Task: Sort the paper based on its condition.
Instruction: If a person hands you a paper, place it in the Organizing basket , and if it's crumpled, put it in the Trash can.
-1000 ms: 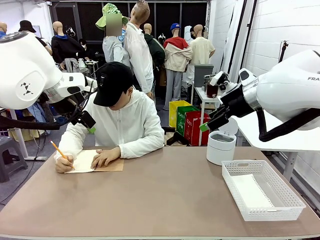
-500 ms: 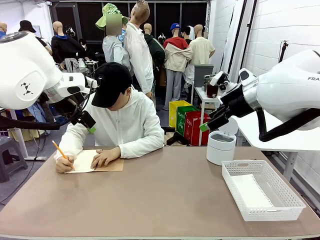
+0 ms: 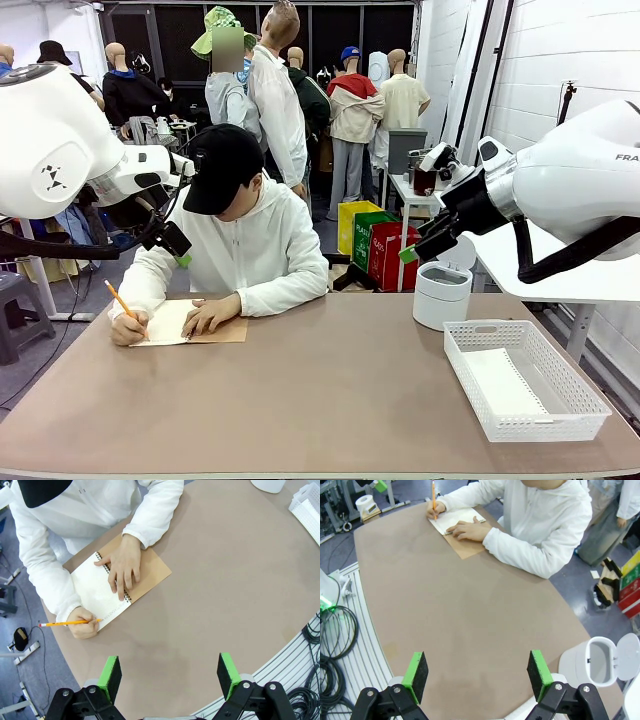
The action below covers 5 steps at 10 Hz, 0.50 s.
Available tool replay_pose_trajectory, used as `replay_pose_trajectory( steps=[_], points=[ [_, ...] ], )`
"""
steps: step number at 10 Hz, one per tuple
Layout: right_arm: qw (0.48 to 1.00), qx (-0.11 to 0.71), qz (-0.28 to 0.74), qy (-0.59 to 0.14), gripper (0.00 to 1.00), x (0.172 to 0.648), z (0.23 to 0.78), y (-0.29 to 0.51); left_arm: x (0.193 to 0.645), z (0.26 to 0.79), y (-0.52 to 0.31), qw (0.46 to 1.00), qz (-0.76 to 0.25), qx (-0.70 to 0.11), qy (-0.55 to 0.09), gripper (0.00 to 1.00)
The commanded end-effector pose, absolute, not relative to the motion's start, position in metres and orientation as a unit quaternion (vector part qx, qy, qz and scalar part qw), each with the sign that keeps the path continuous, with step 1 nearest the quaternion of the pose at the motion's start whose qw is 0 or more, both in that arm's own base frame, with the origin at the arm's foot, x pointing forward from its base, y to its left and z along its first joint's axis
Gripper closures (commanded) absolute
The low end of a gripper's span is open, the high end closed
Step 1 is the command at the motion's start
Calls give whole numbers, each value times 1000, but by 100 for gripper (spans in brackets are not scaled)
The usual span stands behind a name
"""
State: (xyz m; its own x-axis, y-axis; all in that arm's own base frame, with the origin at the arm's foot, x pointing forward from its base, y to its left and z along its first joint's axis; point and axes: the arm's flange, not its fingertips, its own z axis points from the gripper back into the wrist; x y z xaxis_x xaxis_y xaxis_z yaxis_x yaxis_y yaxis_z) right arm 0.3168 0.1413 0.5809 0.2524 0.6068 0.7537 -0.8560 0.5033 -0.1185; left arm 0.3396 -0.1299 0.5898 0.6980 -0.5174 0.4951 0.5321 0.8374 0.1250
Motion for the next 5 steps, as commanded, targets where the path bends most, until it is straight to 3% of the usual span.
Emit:
replay_pose_trajectory(
  steps=[1, 5],
  points=[
    [776, 158, 471, -389, 0, 317, 581, 141, 340, 590, -129, 921, -286, -14, -265, 0],
    [776, 158, 471, -389, 0, 317, 581, 141, 340, 590, -129, 921, -286, -14, -265, 0]
  ],
)
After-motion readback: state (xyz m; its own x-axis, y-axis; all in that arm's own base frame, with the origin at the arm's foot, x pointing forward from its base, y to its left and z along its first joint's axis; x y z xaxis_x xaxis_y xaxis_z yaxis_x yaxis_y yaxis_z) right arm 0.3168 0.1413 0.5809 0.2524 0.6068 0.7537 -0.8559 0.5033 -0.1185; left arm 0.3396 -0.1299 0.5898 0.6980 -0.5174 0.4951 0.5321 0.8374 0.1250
